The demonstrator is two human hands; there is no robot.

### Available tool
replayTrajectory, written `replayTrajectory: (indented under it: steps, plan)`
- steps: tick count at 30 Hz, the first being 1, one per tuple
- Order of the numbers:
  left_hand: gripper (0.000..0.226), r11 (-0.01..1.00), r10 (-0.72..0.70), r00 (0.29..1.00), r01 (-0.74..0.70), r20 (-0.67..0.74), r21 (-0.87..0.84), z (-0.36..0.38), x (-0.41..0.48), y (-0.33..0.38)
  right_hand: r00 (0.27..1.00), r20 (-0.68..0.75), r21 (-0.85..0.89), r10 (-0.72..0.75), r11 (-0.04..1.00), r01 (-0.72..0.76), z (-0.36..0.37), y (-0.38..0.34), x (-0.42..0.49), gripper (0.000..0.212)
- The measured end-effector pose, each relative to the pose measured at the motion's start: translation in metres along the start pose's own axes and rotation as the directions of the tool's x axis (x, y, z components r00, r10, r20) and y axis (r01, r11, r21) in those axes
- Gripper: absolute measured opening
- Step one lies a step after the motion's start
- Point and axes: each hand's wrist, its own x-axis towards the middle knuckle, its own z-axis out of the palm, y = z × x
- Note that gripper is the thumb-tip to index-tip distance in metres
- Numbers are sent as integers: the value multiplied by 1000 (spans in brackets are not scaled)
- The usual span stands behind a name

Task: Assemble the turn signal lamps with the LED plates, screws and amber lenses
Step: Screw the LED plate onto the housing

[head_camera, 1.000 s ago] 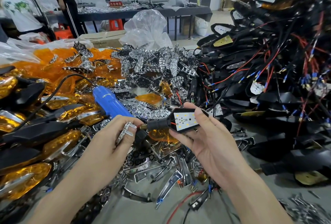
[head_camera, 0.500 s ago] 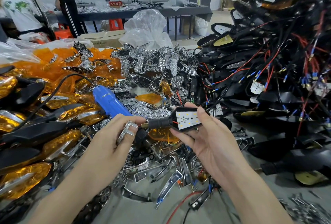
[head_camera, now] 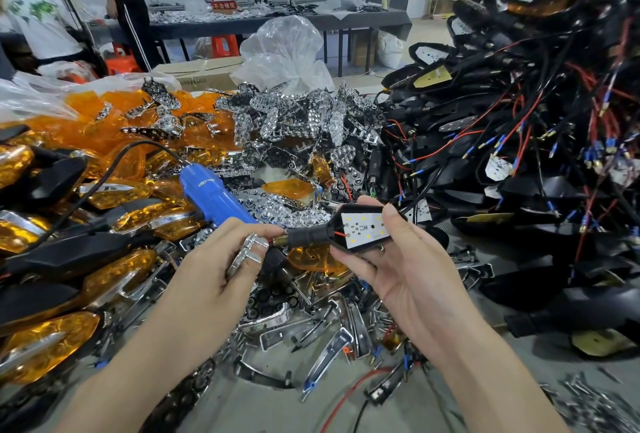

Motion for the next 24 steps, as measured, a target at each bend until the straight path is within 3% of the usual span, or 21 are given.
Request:
replayTrajectory:
  steps: [24]
  plan:
    - [27,999,34,999,-35,9,22,-2,0,-3,999,42,8,-4,1000,3,-1,-1,-1,30]
